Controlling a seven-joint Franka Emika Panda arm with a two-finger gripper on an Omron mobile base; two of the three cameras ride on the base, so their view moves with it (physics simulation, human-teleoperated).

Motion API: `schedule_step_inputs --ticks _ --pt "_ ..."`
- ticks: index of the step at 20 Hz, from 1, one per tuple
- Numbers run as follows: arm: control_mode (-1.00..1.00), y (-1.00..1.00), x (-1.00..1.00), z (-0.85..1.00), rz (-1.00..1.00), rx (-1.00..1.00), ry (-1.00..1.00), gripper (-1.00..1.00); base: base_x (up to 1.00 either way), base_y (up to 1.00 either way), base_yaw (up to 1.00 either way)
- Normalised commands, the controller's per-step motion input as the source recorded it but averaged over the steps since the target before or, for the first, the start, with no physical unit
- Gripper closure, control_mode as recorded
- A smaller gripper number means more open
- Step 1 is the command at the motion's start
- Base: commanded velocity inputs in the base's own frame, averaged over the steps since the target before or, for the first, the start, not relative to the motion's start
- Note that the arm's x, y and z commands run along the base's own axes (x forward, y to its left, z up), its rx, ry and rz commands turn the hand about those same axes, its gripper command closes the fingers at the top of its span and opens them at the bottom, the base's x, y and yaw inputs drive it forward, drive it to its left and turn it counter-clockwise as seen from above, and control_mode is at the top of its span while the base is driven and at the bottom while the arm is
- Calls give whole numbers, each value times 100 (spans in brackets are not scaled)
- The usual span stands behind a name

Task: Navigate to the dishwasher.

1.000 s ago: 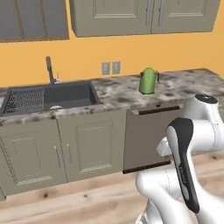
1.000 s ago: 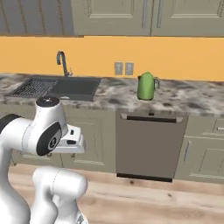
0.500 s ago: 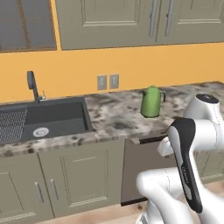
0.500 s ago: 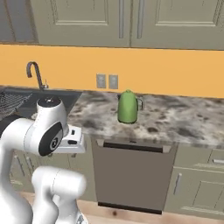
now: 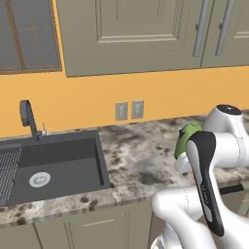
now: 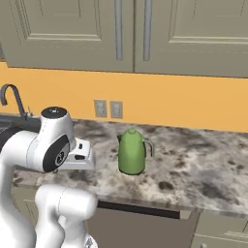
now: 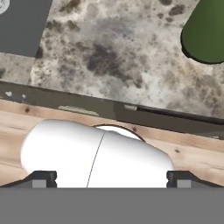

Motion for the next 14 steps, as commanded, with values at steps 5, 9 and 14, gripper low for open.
schedule_step_inputs --ticks 5,9,14 --pt "100 0 0 0 0 0 0 -100 13 -6 0" --pt "100 0 0 0 0 0 0 -100 0 0 0" --pt "100 0 0 0 0 0 0 -100 0 0 0"
